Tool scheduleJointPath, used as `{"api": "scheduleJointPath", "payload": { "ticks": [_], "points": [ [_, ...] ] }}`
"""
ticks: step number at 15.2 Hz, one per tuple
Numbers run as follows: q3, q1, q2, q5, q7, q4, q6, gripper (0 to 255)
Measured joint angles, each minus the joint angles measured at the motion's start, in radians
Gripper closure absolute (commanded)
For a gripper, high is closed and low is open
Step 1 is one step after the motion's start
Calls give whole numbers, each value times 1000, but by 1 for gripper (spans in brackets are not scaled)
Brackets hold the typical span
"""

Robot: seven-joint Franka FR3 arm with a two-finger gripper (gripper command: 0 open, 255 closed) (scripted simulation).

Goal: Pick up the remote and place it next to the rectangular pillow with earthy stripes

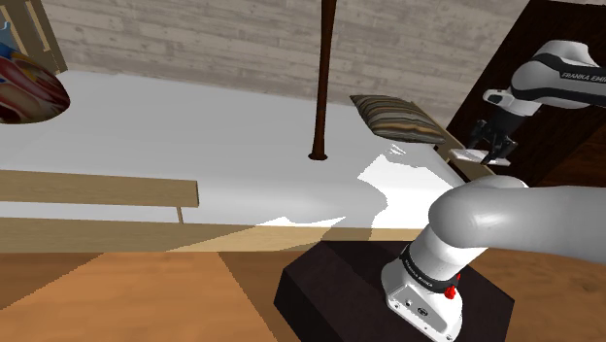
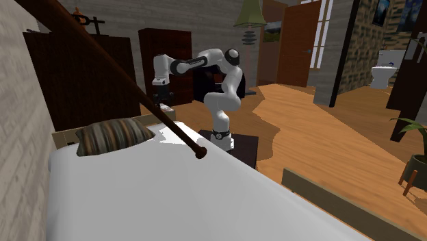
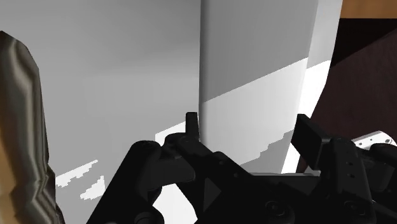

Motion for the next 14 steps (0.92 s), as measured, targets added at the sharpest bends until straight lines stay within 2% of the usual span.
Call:
{"api": "scheduleJointPath", "payload": {
  "ticks": [14],
  "points": [
    [-153,12,46,-111,28,-116,182,255]
  ]
}}
